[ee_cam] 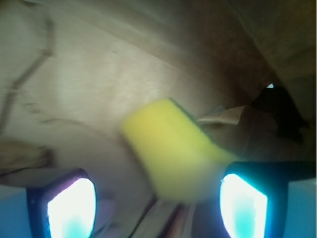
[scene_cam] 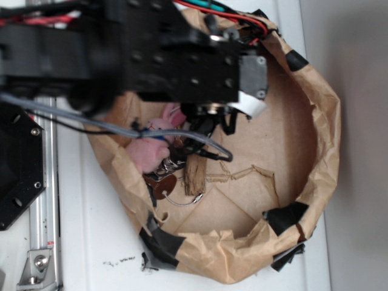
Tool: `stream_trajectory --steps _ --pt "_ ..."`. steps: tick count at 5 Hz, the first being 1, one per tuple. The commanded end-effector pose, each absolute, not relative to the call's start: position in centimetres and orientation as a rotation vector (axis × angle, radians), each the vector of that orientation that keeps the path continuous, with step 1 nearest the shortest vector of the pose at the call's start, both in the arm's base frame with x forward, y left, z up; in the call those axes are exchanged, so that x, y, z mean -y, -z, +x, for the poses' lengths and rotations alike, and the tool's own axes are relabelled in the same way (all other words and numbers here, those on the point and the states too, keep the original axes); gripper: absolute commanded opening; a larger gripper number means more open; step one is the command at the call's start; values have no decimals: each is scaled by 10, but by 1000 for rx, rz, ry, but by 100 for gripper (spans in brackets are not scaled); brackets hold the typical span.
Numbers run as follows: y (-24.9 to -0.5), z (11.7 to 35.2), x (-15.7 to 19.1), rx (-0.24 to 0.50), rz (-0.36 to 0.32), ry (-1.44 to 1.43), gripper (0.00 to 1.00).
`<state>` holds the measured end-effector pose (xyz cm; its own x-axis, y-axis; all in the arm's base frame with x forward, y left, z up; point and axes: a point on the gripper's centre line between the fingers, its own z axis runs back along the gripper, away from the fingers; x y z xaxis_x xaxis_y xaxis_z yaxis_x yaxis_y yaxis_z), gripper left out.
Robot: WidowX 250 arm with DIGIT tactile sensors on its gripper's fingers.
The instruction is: Grab the green sponge.
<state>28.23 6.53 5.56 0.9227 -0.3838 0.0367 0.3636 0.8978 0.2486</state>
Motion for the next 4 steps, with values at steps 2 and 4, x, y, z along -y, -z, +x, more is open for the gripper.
stream_trajectory --steps 2,4 --pt "-49 313 -81 103 225 400 100" --pt "-31 316 -78 42 260 424 0"
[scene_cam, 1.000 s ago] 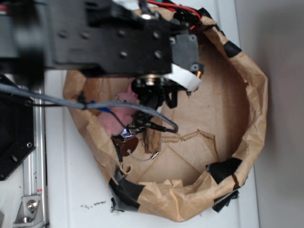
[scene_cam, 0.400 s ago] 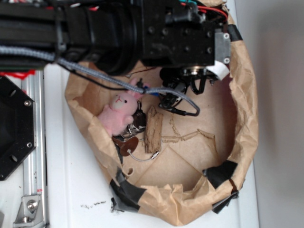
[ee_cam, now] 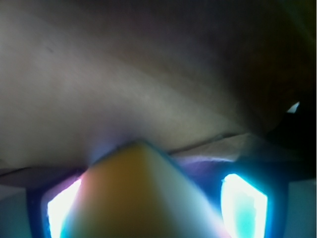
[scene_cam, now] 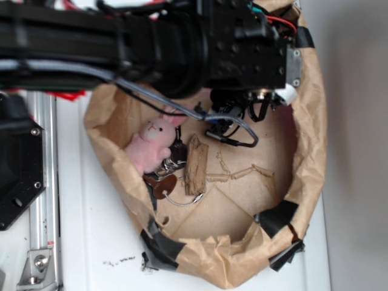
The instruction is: Grab the green sponge.
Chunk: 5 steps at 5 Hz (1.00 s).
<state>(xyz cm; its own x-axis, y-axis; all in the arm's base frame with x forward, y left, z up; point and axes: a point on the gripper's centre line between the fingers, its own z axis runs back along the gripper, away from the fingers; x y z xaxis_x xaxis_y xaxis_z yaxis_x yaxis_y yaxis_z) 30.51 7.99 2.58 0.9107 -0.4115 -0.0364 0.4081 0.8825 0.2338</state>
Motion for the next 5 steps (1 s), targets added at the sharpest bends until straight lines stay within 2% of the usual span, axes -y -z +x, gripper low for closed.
stream_trajectory --steps 1,2,3,4,5 --pt "-36 315 -79 52 264 424 0" --pt "-46 314 -81 72 260 416 0" --pt "-84 309 -77 119 174 429 0" --pt "-134 308 -50 219 74 428 0" --pt "-185 308 -25 247 -34 338 0"
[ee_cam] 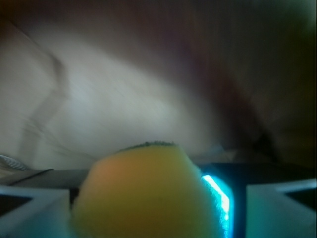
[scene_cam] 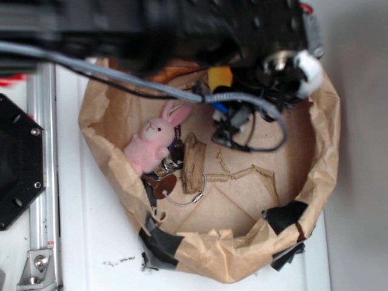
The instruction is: Grab the green sponge.
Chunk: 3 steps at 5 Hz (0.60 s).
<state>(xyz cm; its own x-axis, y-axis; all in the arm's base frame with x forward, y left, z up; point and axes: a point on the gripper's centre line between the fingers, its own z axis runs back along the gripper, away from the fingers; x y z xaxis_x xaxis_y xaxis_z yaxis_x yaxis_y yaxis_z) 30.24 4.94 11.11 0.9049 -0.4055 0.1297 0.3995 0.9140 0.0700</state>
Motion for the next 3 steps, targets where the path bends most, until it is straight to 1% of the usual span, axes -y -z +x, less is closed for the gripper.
stream_trajectory --steps 1,2,3 --pt "-214 297 -12 240 -103 180 0" --pt "-213 290 -9 266 -109 132 0" --pt "-212 288 -10 271 -130 80 0"
